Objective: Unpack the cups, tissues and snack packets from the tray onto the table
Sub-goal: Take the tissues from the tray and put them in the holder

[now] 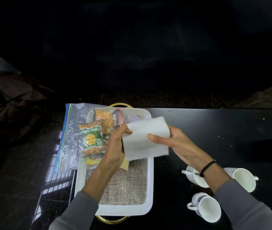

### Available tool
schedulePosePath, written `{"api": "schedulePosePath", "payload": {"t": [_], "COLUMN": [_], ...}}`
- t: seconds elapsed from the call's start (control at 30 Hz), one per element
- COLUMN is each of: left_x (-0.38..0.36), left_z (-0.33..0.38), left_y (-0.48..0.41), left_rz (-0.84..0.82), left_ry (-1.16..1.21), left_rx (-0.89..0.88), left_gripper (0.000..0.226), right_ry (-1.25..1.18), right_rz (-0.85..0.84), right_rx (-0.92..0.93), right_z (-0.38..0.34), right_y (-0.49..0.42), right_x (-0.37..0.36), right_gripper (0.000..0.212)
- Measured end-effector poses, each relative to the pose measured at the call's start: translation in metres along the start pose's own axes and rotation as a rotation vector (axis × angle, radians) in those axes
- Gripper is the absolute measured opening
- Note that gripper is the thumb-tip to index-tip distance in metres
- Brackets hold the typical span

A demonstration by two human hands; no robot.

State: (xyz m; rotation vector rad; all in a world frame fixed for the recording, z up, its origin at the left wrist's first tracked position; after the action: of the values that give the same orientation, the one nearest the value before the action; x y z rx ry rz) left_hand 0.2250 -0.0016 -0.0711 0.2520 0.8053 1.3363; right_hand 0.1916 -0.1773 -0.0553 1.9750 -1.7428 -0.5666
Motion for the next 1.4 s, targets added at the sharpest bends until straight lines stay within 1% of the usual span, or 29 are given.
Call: {"api": "schedulePosePath", "payload": {"t": [0.03, 0.1, 0.2, 0.23, 0.27, 0.33, 0.4, 0.47, 0.6, 0.67, 0.77, 0.9, 0.97, 1.03, 1.1, 1.17, 1.27, 1.33, 1.4], "left_x": [-0.008, -0.022, -0.048, -0.055, -0.064, -0.083, -0.103, -0.126, -0.169, -0.197, -0.238, -0.283, -0.300, -0.315, -0.326, -0.337, -0.354, -0.362, -0.367], "left_z": [0.000, -0.005, -0.017, -0.021, -0.024, -0.034, -0.045, -0.055, -0.071, -0.081, -0.101, -0.118, -0.124, -0.130, -0.137, -0.145, -0.153, -0.157, -0.161], "left_y": [0.002, 0.003, 0.006, 0.007, 0.008, 0.012, 0.015, 0.017, 0.015, 0.015, 0.018, 0.020, 0.021, 0.021, 0.019, 0.017, 0.015, 0.013, 0.013], "left_rz": [0.003, 0.020, 0.023, 0.022, 0.015, -0.031, -0.090, -0.125, -0.122, -0.157, -0.258, -0.331, -0.342, -0.332, -0.283, -0.228, -0.219, -0.217, -0.218], "left_ry": [-0.007, -0.012, -0.051, -0.092, -0.137, -0.201, -0.229, -0.236, -0.262, -0.289, -0.303, -0.402, -0.432, -0.468, -0.486, -0.459, -0.445, -0.442, -0.456], "left_rx": [0.005, 0.020, 0.048, 0.044, 0.024, -0.020, -0.037, -0.041, -0.050, -0.019, 0.086, 0.068, 0.062, 0.057, 0.062, 0.102, 0.143, 0.154, 0.162], "left_gripper": [0.027, 0.029, 0.051, 0.053, 0.047, 0.031, 0.032, 0.031, 0.023, 0.025, 0.041, 0.042, 0.039, 0.030, 0.019, 0.017, 0.016, 0.015, 0.015], "right_ry": [-0.035, -0.092, -0.155, -0.169, -0.180, -0.199, -0.219, -0.232, -0.294, -0.328, -0.364, -0.421, -0.404, -0.404, -0.411, -0.373, -0.342, -0.305, -0.175], "right_rz": [-0.024, 0.009, 0.146, 0.178, 0.198, 0.211, 0.200, 0.228, 0.330, 0.354, 0.408, 0.362, 0.380, 0.431, 0.482, 0.545, 0.673, 0.804, 0.891], "right_rx": [0.012, 0.029, 0.022, 0.010, -0.001, -0.021, -0.028, -0.017, 0.001, 0.007, 0.001, -0.054, -0.079, -0.091, -0.096, -0.085, -0.082, -0.110, -0.143], "right_z": [0.002, 0.005, 0.013, 0.016, 0.018, 0.024, 0.028, 0.034, 0.049, 0.055, 0.065, 0.080, 0.088, 0.094, 0.098, 0.100, 0.101, 0.104, 0.105], "right_y": [0.005, 0.015, 0.033, 0.038, 0.045, 0.060, 0.075, 0.091, 0.118, 0.132, 0.153, 0.176, 0.188, 0.199, 0.210, 0.224, 0.241, 0.252, 0.259], "right_x": [0.003, 0.015, 0.045, 0.054, 0.064, 0.083, 0.099, 0.120, 0.169, 0.192, 0.225, 0.256, 0.271, 0.286, 0.301, 0.321, 0.353, 0.378, 0.398], "right_gripper": [0.055, 0.042, 0.036, 0.035, 0.034, 0.036, 0.037, 0.036, 0.031, 0.032, 0.034, 0.044, 0.045, 0.044, 0.038, 0.028, 0.014, 0.012, 0.010]}}
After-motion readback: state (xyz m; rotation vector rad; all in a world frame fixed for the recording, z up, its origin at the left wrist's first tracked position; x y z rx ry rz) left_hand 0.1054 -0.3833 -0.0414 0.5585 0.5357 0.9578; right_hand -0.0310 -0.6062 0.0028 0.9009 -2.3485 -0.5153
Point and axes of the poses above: each hand's wrist, its own y-axis away from the middle knuckle, its own x-axis out of the back of the hand, z = x × y, the point moved 8 cm from there along -y, towards the middle knuckle, and after that the axes turned 7 degrees about y, right-handed, at the moved point
